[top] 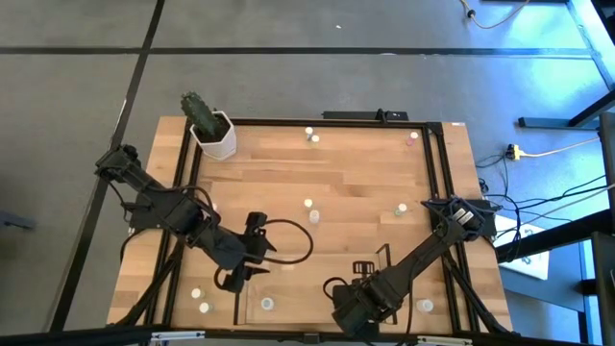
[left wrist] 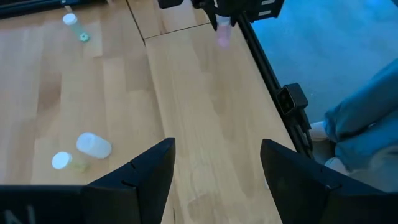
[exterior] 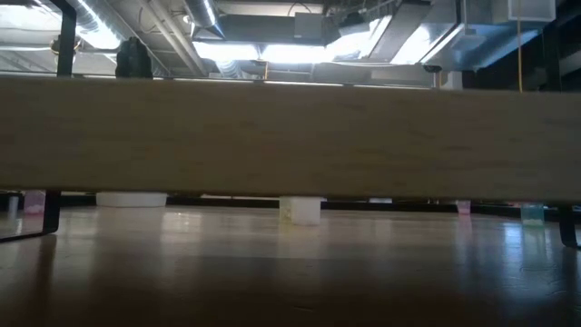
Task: Pick and place medicine bottles onto shelf by color
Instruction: Put the bottom right pink pill bottle on the shelf
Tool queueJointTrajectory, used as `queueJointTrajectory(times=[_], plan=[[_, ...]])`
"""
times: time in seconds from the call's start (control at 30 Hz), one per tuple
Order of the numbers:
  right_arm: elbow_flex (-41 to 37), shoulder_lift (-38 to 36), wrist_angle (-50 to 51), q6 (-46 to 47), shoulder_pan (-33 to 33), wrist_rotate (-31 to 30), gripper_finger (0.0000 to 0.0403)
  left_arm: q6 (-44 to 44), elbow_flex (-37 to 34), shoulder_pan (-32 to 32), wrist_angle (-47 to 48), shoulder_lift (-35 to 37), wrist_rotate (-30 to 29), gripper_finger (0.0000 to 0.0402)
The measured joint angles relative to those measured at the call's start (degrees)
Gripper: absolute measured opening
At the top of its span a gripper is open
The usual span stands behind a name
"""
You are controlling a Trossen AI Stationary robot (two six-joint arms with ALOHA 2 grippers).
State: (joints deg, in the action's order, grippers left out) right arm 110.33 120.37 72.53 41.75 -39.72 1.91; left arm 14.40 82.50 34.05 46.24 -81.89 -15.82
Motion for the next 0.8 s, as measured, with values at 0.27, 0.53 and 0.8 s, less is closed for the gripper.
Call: queueJointTrajectory(times=[0.27,0.53,0.8], plan=[[-3.8,0.0,-3.7,0.2,0.0,2.2,0.0132,0.0,0.0,1.3,0.0,0.0,-0.2,0.0231],[-3.8,0.0,-3.9,0.2,0.1,2.3,0.0132,0.0,0.0,1.2,0.0,0.0,-0.2,0.0231],[-3.8,0.0,-3.3,1.3,0.7,2.3,0.0132,0.0,0.0,1.2,0.0,0.0,-0.2,0.0231]])
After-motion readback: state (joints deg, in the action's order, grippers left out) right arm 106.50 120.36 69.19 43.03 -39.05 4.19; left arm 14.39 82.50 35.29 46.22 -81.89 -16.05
